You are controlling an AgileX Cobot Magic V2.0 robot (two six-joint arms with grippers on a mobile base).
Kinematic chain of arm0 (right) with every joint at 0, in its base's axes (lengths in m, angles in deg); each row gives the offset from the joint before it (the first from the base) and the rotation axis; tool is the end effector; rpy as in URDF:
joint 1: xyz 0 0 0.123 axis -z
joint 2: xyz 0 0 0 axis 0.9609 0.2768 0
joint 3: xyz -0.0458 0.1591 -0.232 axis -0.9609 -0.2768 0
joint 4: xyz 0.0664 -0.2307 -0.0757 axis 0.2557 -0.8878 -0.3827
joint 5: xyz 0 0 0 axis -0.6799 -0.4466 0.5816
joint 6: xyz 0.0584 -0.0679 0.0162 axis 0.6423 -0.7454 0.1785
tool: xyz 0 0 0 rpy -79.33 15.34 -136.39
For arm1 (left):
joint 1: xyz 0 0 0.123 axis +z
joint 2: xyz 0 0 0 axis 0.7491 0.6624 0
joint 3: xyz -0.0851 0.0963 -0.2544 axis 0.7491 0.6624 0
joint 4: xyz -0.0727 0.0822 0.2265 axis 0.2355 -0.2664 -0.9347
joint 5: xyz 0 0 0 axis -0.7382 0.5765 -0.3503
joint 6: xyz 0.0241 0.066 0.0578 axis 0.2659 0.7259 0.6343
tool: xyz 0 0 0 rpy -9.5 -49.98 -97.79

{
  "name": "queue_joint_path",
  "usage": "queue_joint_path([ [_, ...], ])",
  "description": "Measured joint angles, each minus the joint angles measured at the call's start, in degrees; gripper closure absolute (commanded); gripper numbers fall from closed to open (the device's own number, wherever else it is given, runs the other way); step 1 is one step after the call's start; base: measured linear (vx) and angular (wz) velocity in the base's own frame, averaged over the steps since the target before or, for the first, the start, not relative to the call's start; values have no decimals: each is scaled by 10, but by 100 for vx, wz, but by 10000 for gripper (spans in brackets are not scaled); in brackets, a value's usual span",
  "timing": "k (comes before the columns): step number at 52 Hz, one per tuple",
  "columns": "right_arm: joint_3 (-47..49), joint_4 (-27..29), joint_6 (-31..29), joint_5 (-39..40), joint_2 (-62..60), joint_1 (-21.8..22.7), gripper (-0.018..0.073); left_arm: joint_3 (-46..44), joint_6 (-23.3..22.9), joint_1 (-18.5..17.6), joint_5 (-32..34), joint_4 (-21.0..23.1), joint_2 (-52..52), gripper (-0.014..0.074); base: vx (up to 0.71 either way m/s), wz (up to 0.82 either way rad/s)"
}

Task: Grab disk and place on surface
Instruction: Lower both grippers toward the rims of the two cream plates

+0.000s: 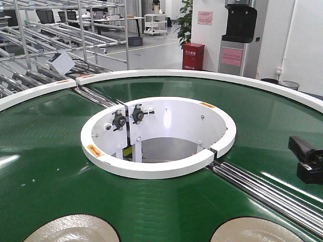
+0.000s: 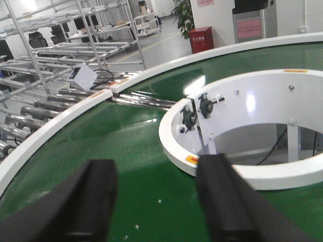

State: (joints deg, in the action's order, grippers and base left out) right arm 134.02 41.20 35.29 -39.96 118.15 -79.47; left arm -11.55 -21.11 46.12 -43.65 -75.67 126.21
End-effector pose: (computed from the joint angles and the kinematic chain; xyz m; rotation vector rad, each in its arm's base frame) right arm 0.2147 0.0207 0.3619 -0.0906 1.6707 0.0634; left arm 0.2129 -0.0089 0.3760 0.1662 1.6300 0.0916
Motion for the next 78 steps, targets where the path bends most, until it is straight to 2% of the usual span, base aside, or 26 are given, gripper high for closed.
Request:
queue_joint_path([
  [4, 0, 2, 0, 0, 0, 0, -164, 0, 1, 0, 0, 0, 0, -69, 0, 0],
  [11, 0, 2, 0, 0, 0, 0, -133, 0, 1, 0, 0, 0, 0, -55, 0, 0],
  [21, 0, 2, 0, -4, 0, 0, -45, 0, -50, 0, -18, 42, 0, 17, 0, 0],
  [25, 0, 2, 0, -4, 0, 0, -9, -9, -65, 0, -59, 48, 0, 54, 0, 0],
  [27, 0, 2, 0, -5, 0, 0, 13, -22, -75, 0, -100, 49, 3, 84, 0, 0],
  [33, 0, 19, 2, -20, 0, 0, 45, -74, -75, 0, -193, 49, 32, 146, 0, 0],
  [38, 0, 54, 6, -58, 0, 0, 54, -121, -47, 0, -237, 52, 77, 192, 0, 0],
  [43, 0, 81, 6, -97, 0, 0, 55, -167, -14, 0, -279, 75, 132, 222, 0, 0],
  [55, 0, 91, 3, -165, 0, 0, 55, -245, 123, 14, -431, 207, 295, 225, 0, 0],
  [58, 0, 92, 3, -184, 0, 0, 55, -247, 158, 31, -458, 243, 326, 225, 0, 0],
  [64, 0, 92, 2, -210, 0, 0, 55, -248, 193, 70, -488, 284, 362, 225, 0, 0],
  [74, 0, 92, 2, -218, 0, 0, 55, -253, 228, 160, -532, 283, 408, 225, 0, 0],
  [78, 0, 92, 2, -219, 0, 0, 55, -253, 248, 183, -558, 283, 429, 225, 0, 0],
])
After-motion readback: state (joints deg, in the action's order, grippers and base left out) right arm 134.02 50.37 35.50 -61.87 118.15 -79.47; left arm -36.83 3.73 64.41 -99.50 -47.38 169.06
